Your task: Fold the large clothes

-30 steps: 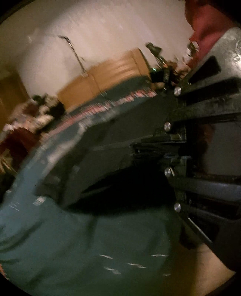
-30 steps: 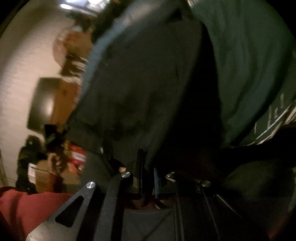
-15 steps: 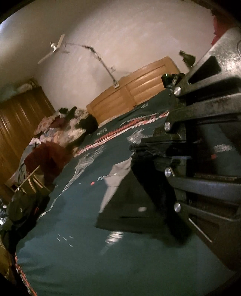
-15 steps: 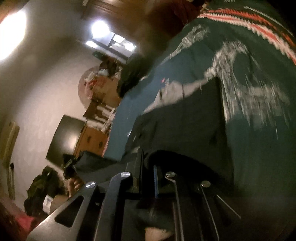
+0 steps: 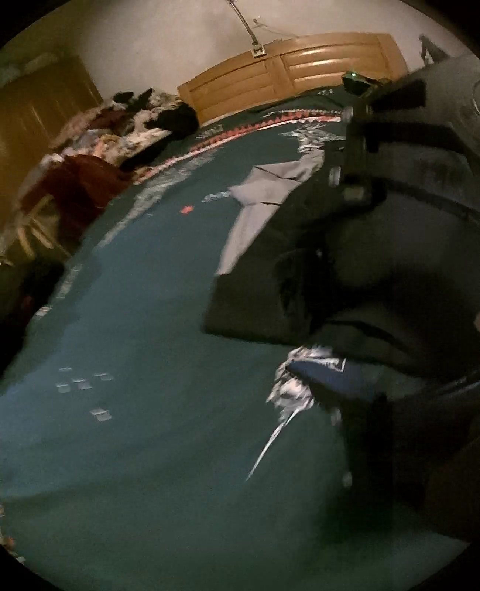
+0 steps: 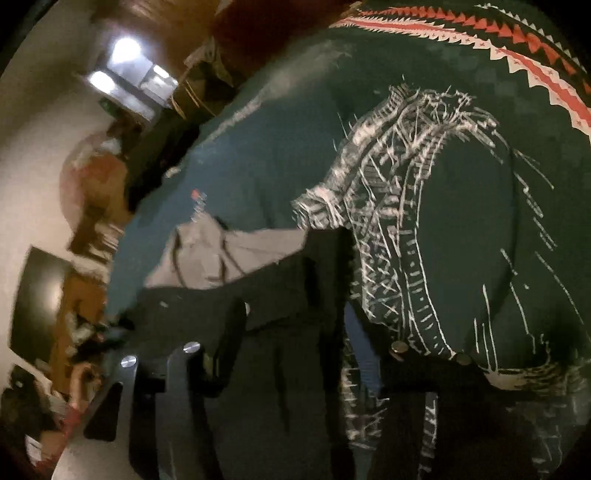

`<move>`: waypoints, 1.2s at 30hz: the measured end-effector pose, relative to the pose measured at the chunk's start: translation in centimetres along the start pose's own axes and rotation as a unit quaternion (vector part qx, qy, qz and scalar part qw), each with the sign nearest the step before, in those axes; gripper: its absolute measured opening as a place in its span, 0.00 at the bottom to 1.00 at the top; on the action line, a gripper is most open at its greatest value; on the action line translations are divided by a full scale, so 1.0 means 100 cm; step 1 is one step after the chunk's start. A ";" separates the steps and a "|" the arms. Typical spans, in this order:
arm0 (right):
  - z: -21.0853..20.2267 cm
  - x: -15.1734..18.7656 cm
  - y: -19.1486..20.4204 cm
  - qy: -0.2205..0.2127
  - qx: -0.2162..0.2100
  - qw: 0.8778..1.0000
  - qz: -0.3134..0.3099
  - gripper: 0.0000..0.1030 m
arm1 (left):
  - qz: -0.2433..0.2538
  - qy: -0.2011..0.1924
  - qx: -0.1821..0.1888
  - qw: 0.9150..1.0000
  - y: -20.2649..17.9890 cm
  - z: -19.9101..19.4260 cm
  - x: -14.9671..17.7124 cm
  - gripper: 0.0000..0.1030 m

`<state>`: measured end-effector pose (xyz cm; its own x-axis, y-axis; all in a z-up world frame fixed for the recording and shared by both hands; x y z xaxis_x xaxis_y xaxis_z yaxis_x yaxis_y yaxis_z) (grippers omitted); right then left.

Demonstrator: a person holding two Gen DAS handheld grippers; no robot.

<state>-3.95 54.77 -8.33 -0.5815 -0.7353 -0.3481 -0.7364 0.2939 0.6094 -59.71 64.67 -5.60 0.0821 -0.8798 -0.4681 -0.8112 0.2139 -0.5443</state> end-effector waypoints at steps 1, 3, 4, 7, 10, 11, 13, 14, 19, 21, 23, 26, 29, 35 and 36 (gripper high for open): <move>0.005 0.005 0.003 0.003 0.013 1.000 -0.016 0.59 | 0.007 -0.016 -0.012 1.000 0.001 -0.012 -0.001 0.73; 0.009 0.019 0.016 0.002 0.038 0.998 -0.059 0.59 | 0.037 -0.047 -0.052 0.997 -0.001 -0.034 -0.002 0.72; 0.007 0.026 0.027 -0.004 0.047 0.996 -0.078 0.59 | 0.053 -0.054 -0.053 0.996 -0.007 -0.044 0.005 0.72; 0.001 0.066 0.072 -0.021 0.037 0.990 -0.137 0.58 | 0.129 -0.004 0.014 0.992 -0.044 -0.045 0.055 0.61; 0.003 0.123 0.133 -0.016 -0.012 0.980 -0.200 0.48 | 0.164 0.041 0.077 0.983 -0.071 -0.039 0.108 0.61; 0.005 0.146 0.154 -0.013 -0.035 0.975 -0.218 0.48 | 0.170 0.055 0.076 0.981 -0.070 -0.033 0.124 0.62; 0.019 0.191 0.188 0.005 -0.074 0.962 -0.261 0.48 | 0.138 0.082 0.033 0.986 -0.043 -0.018 0.141 0.61; 0.032 0.211 0.198 0.022 -0.081 0.955 -0.283 0.45 | 0.106 0.083 0.025 0.991 -0.021 -0.014 0.145 0.43; 0.084 0.223 0.165 0.071 -0.010 0.963 -0.259 0.24 | 0.100 0.050 -0.007 0.994 -0.013 -0.050 0.142 0.41; 0.062 0.215 0.178 0.030 0.003 0.962 -0.271 0.37 | 0.160 0.031 0.027 0.986 -0.055 -0.060 0.148 0.67; 0.044 0.216 0.199 0.001 -0.028 0.958 -0.285 0.41 | 0.188 0.035 0.070 0.979 -0.088 -0.044 0.154 0.69; 0.056 0.235 0.215 0.010 -0.046 0.950 -0.308 0.50 | 0.168 0.064 0.053 0.982 -0.083 -0.005 0.155 0.67; 0.087 0.246 0.184 0.052 -0.005 0.956 -0.288 0.49 | 0.056 0.046 0.053 0.996 -0.018 -0.013 0.146 0.28; 0.046 0.237 0.142 0.037 0.035 0.964 -0.261 0.52 | -0.032 -0.039 -0.048 0.998 0.070 -0.108 0.140 0.28; 0.036 0.238 0.137 0.032 0.043 0.965 -0.256 0.54 | -0.025 -0.046 -0.041 0.998 0.062 -0.121 0.146 0.41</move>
Point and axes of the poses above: each gripper's, at about its wrist camera, not at the fingertips, and z roughly the way its jaws point, y to its left, x to its underside, the point moved 5 cm from there along z, roughly the way its jaws point, and after that the axes turned 6 degrees about z, right-handed, at the moved point
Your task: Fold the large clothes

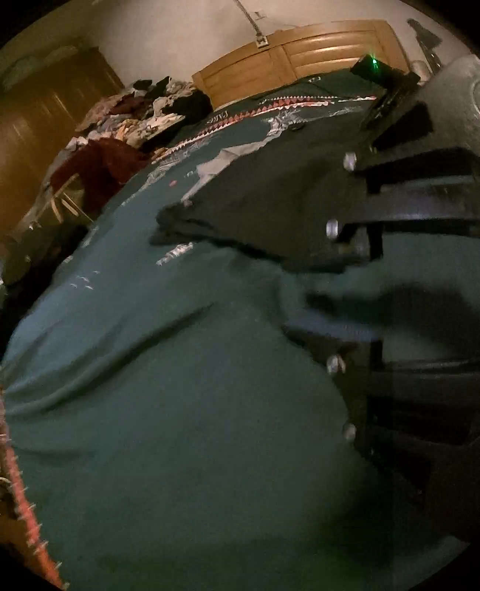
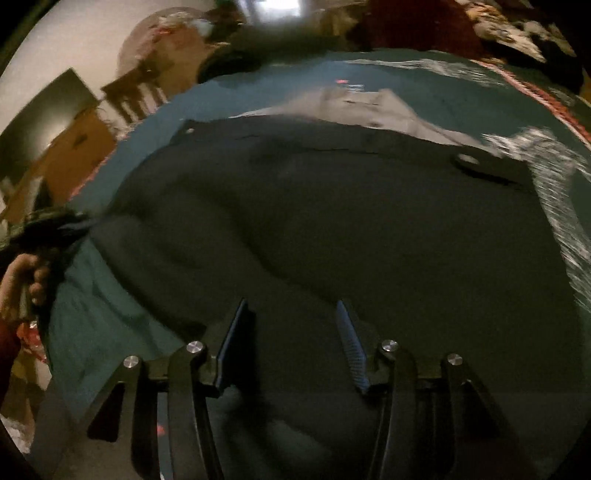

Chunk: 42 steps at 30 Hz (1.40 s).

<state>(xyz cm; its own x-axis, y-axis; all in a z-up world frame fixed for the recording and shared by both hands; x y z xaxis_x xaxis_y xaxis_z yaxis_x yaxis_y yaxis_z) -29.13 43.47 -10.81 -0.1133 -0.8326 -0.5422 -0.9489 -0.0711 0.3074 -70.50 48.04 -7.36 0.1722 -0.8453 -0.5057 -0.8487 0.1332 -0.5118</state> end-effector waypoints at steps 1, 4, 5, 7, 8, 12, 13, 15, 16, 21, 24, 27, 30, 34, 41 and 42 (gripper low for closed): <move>-0.009 0.004 0.000 -0.004 0.002 1.000 0.002 0.55 | 0.004 -0.002 0.013 1.000 -0.009 -0.004 0.005 0.47; -0.033 0.021 0.009 -0.013 -0.003 1.000 0.007 0.56 | 0.022 0.017 0.058 0.998 -0.046 0.010 0.034 0.52; -0.036 0.028 0.013 -0.012 -0.007 1.000 0.012 0.56 | 0.017 0.028 0.070 0.997 -0.052 0.020 0.043 0.52; -0.036 0.038 0.021 -0.004 -0.017 1.000 0.025 0.56 | 0.009 0.042 0.061 0.997 -0.053 0.043 0.051 0.52; -0.035 0.043 0.024 0.001 -0.020 0.999 0.032 0.56 | -0.001 0.044 0.046 0.998 -0.051 0.054 0.051 0.52; -0.035 0.057 0.034 0.017 -0.022 0.999 0.032 0.56 | -0.018 0.018 0.039 0.999 -0.052 0.059 0.037 0.54; -0.038 0.060 0.036 0.018 -0.023 0.999 0.029 0.56 | -0.021 0.013 0.038 0.999 -0.051 0.060 0.035 0.54; -0.039 0.063 0.036 0.021 -0.022 0.999 0.027 0.56 | -0.024 0.005 0.037 0.999 -0.049 0.063 0.032 0.54; -0.038 0.065 0.035 0.022 -0.023 0.999 0.030 0.56 | -0.031 0.001 0.038 0.999 -0.048 0.065 0.030 0.54; -0.040 0.059 0.039 0.015 -0.026 0.999 0.035 0.56 | -0.042 -0.032 0.040 0.998 -0.065 0.069 0.020 0.55; -0.041 0.053 0.050 0.011 -0.035 0.999 0.027 0.56 | -0.033 -0.063 0.051 0.996 -0.077 0.077 0.008 0.56; -0.041 0.040 0.062 0.006 -0.045 0.999 0.020 0.56 | -0.031 -0.079 0.056 0.995 -0.084 0.091 0.001 0.55; -0.040 0.014 0.077 -0.004 -0.056 0.998 0.012 0.56 | -0.036 -0.095 0.047 0.994 -0.082 0.100 -0.005 0.44; -0.029 -0.040 0.097 -0.017 -0.063 0.998 -0.003 0.62 | 0.009 -0.107 0.018 0.994 -0.094 0.093 -0.009 0.03; 0.039 -0.173 0.158 0.029 -0.106 0.994 -0.009 0.79 | 0.208 -0.148 -0.053 0.966 -0.172 0.074 -0.002 0.03; 0.052 -0.189 0.171 0.046 -0.116 0.992 -0.012 0.80 | 0.225 -0.149 -0.056 0.961 -0.179 0.075 -0.001 0.03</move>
Point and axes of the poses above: each gripper's, at about its wrist camera, not at the fingertips, and z roughly the way its jaws point, y to its left, x to its underside, the point moved 5 cm from there along z, roughly the way its jaws point, and after that the axes turned 6 degrees about z, right-handed, at the moved point
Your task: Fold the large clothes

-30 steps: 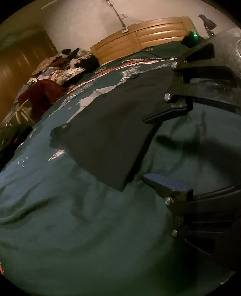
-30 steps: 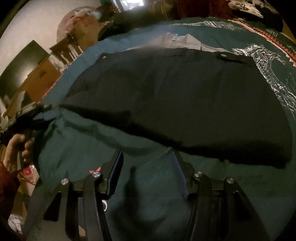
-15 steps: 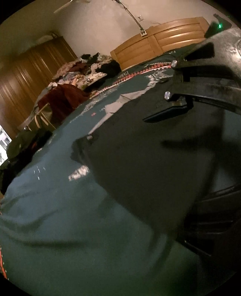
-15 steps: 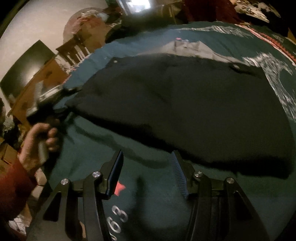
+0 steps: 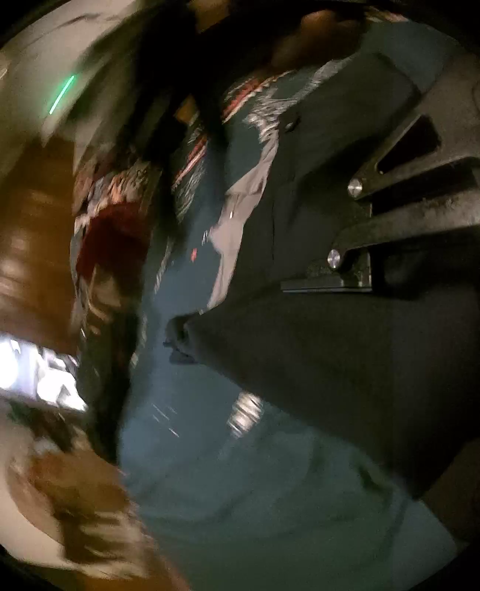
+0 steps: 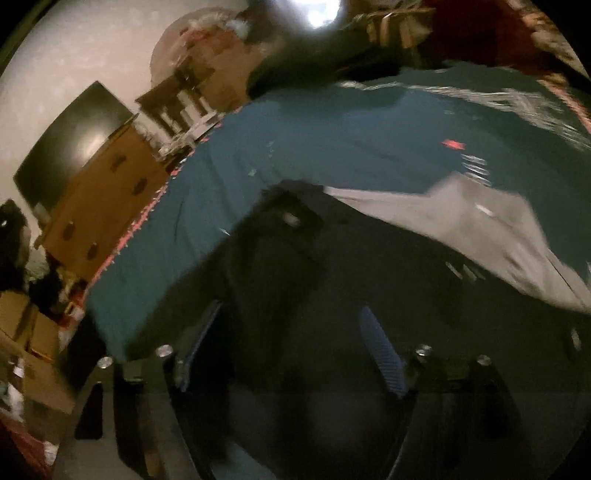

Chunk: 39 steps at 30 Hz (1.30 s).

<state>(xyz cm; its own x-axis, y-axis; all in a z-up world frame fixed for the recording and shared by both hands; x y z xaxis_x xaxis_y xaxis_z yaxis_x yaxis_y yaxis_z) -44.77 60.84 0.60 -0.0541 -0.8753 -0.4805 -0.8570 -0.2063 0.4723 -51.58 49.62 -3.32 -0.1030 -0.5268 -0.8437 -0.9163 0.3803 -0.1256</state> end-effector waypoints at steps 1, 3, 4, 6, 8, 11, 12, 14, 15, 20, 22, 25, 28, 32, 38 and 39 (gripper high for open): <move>0.012 -0.011 0.006 0.015 -0.007 1.000 -0.002 0.83 | 0.020 -0.002 -0.001 1.000 -0.007 0.000 -0.001 0.03; 0.039 -0.029 0.017 0.047 0.003 0.999 -0.016 0.86 | 0.051 -0.005 0.003 0.999 -0.021 0.002 -0.001 0.03; 0.051 -0.033 0.018 0.057 0.022 0.998 -0.023 0.86 | 0.055 -0.005 0.006 0.998 -0.023 0.002 0.000 0.03; 0.073 -0.038 0.011 0.080 0.052 0.995 -0.022 0.86 | 0.063 -0.004 0.012 0.998 -0.028 0.003 0.002 0.03; 0.090 -0.040 -0.003 0.089 0.085 0.992 -0.011 0.86 | 0.071 -0.003 0.014 0.997 -0.030 0.004 0.002 0.03; 0.095 -0.041 -0.023 0.080 0.087 0.993 0.023 0.84 | 0.101 -0.001 0.018 0.995 -0.041 0.005 0.001 0.03; 0.092 -0.042 -0.028 0.067 0.082 0.994 0.030 0.82 | 0.113 0.000 0.023 0.993 -0.047 0.006 0.000 0.03; 0.081 -0.042 -0.038 0.036 0.060 0.997 0.037 0.56 | 0.131 0.001 0.033 0.991 -0.063 0.005 -0.002 0.03; 0.075 -0.041 -0.047 0.027 0.053 0.997 0.043 0.44 | 0.142 0.001 0.047 0.989 -0.074 0.004 -0.004 0.04; -0.005 -0.003 -0.105 -0.061 0.019 0.993 0.100 0.15 | 0.208 -0.005 0.138 0.968 -0.163 -0.012 -0.001 0.04; -0.051 0.020 -0.140 -0.093 0.019 0.988 0.126 0.15 | 0.221 0.012 0.173 0.960 -0.196 -0.008 0.007 0.06; -0.100 0.050 -0.195 -0.108 0.016 0.980 0.164 0.14 | 0.243 0.042 0.210 0.946 -0.248 0.004 0.017 0.08; -0.123 0.072 -0.237 -0.112 0.008 0.975 0.194 0.14 | 0.254 0.064 0.230 0.937 -0.289 0.010 0.020 0.09; -0.138 0.092 -0.289 -0.101 -0.028 0.966 0.235 0.14 | 0.261 0.101 0.230 0.932 -0.320 0.027 0.030 0.14; -0.123 0.119 -0.360 -0.065 -0.045 0.957 0.280 0.16 | 0.291 0.161 0.223 0.916 -0.345 0.069 0.068 0.40; -0.116 0.124 -0.369 -0.058 -0.060 0.952 0.294 0.16 | 0.293 0.160 0.222 0.916 -0.343 0.068 0.068 0.43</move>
Point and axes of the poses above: each gripper's, at about its wrist camera, not at the fingertips, and z roughly the way its jaws point, y to its left, x to its underside, the point moved 5 cm from there along z, roughly the way its jaws point, and after that the axes turned 6 degrees about z, right-handed, at the moved point
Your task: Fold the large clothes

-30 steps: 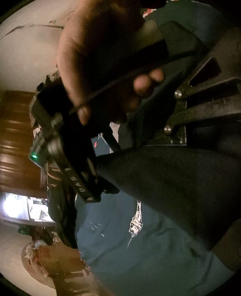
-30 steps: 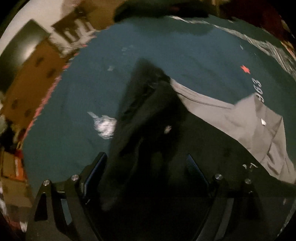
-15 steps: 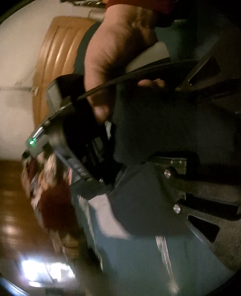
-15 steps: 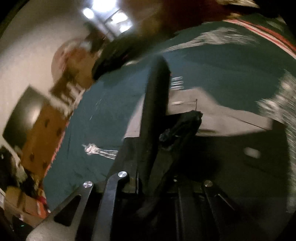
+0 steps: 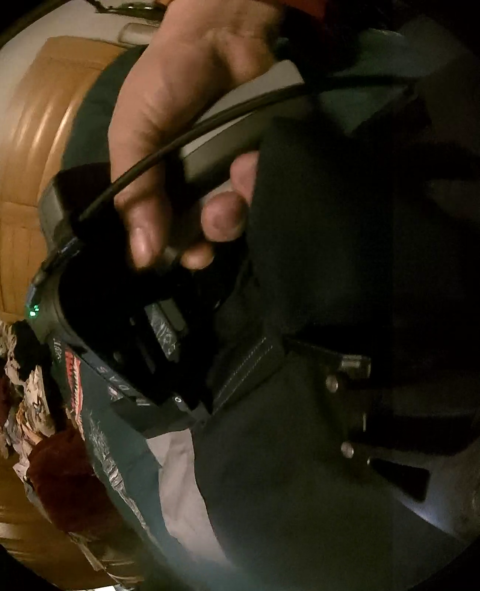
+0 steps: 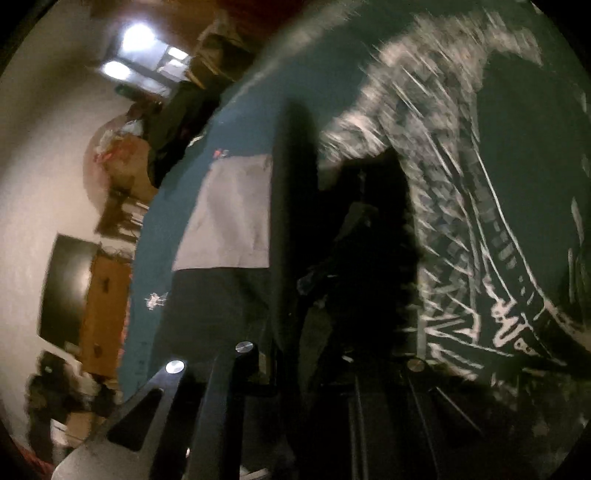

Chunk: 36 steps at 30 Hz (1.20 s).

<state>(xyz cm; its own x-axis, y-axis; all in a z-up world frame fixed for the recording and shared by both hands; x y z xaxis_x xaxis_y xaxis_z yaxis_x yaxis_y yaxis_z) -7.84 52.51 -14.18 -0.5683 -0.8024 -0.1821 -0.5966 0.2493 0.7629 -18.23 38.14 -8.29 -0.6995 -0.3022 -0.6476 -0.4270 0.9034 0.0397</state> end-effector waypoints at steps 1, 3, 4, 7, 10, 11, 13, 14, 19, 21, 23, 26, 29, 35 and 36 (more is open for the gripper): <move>0.003 0.000 -0.009 0.008 -0.012 1.000 0.012 0.16 | 0.001 0.000 -0.001 1.000 0.000 -0.006 0.000 0.44; 0.003 -0.001 -0.017 0.011 -0.029 0.999 0.021 0.17 | 0.000 0.004 0.004 1.000 0.000 -0.021 0.002 0.46; -0.002 -0.001 -0.016 0.009 -0.022 1.000 0.017 0.27 | 0.002 0.002 0.005 1.000 0.000 -0.039 0.006 0.47; -0.029 0.006 -0.010 -0.006 -0.020 1.000 0.002 0.53 | 0.004 -0.025 -0.014 1.000 0.002 -0.095 0.028 0.52; -0.074 0.029 -0.010 -0.036 -0.008 0.999 -0.017 0.53 | -0.010 -0.048 -0.054 0.997 0.014 -0.143 0.063 0.56; -0.087 0.039 -0.011 -0.043 -0.002 0.999 -0.024 0.53 | -0.021 -0.050 -0.070 0.996 0.022 -0.157 0.076 0.57; -0.110 0.070 -0.011 -0.052 0.004 0.998 -0.031 0.53 | -0.040 -0.052 -0.088 0.994 0.033 -0.177 0.098 0.56; -0.116 0.084 -0.010 -0.053 0.006 0.998 -0.031 0.54 | -0.044 -0.049 -0.105 0.992 0.038 -0.182 0.106 0.57; -0.123 0.149 -0.001 -0.041 0.000 0.999 -0.020 0.66 | -0.055 -0.034 -0.118 0.991 0.049 -0.181 0.127 0.57; -0.115 0.161 0.009 -0.033 0.000 0.999 -0.026 0.68 | -0.057 -0.024 -0.121 0.991 0.048 -0.174 0.136 0.57; -0.101 0.171 0.013 -0.025 0.024 0.999 -0.040 0.69 | -0.060 -0.024 -0.119 0.991 0.053 -0.161 0.132 0.56; -0.092 0.170 0.008 -0.031 0.017 0.999 -0.018 0.64 | -0.068 -0.035 -0.120 0.990 0.066 -0.150 0.120 0.56; -0.092 0.166 0.011 -0.042 0.010 0.999 -0.017 0.25 | -0.055 -0.022 -0.138 0.989 0.072 -0.141 0.115 0.43; -0.117 0.141 0.008 -0.078 0.027 0.996 -0.041 0.03 | 0.136 0.074 -0.215 0.964 0.044 -0.120 0.133 0.31; -0.109 0.142 0.000 -0.066 0.048 0.995 -0.049 0.03 | 0.156 0.086 -0.216 0.960 0.042 -0.113 0.141 0.28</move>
<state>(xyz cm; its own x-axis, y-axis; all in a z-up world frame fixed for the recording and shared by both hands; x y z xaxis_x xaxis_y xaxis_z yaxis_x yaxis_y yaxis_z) -9.71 35.23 -10.02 -0.5707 -0.7483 -0.3382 -0.7007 0.2290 0.6757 -36.33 34.23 -8.63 -0.9003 -0.1171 -0.4193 -0.3537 0.7582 0.5477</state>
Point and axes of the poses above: each gripper's, at about its wrist camera, not at the fingertips, and z roughly the way its jaws point, y to its left, x to its underside, the point moved 5 cm from there along z, roughly the way its jaws point, and after that the axes turned 6 degrees about z, right-handed, at the moved point
